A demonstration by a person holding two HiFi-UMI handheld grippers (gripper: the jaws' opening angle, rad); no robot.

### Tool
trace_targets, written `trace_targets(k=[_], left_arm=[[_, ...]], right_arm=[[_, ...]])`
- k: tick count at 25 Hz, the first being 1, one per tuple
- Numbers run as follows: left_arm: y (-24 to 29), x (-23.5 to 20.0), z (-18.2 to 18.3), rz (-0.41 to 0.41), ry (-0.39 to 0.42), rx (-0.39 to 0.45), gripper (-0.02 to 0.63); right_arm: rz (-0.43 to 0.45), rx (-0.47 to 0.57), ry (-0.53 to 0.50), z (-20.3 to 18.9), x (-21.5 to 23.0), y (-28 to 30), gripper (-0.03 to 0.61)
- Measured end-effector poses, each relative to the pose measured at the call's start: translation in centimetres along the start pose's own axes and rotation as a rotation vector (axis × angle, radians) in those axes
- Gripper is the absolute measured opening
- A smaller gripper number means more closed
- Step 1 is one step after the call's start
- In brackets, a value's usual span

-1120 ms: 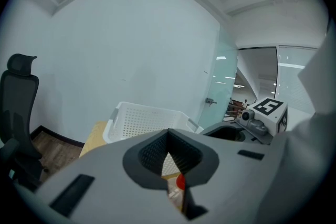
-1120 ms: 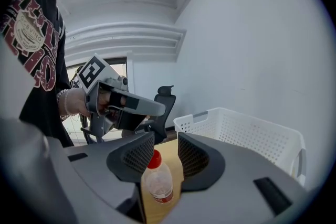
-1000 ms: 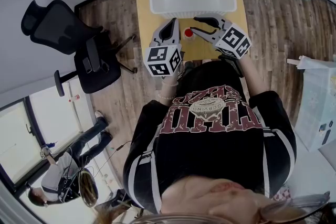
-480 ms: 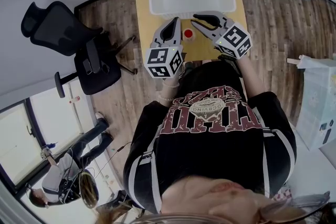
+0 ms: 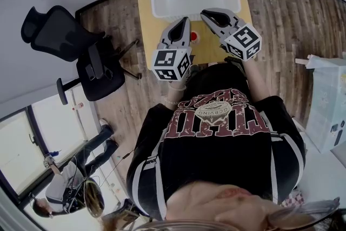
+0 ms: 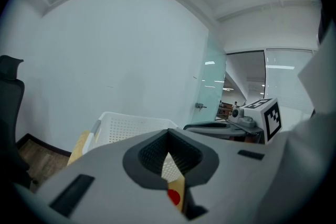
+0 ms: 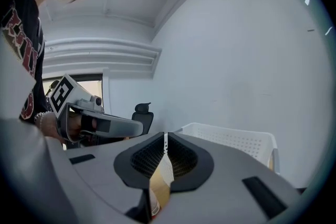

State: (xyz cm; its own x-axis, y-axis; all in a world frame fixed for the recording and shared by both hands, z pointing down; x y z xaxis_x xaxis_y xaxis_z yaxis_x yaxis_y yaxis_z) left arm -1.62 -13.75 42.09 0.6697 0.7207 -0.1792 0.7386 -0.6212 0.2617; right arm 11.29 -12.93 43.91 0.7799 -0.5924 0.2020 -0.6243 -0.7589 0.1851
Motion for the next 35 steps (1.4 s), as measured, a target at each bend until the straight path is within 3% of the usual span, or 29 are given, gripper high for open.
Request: trace_targets(k=[21, 35], left_arm=[[2.5, 4.2, 0.9, -0.173, 0.076, 0.004, 0.040], [3.8, 4.9, 1.0, -0.211, 0.081, -0.016, 0.041]], right_arm=[[-0.167, 0.056, 0.081, 0.5, 2.0, -3.9, 0.021], [-0.171, 0.049, 0.079, 0.4, 1.6, -4.9, 0.018]])
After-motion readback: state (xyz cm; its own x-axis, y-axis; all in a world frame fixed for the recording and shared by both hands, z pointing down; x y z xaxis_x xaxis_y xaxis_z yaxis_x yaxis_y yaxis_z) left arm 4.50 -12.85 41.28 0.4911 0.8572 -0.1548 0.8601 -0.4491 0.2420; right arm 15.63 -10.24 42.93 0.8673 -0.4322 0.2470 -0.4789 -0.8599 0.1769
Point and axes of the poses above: the fingertips, and each gripper's own axes: y forward along the fingers, x to its right, z out of its top, the point moved 6 cm from there along -y, backward along the fingers, and after that the axes turned 5 degrees about y, right-handed, at the moved point
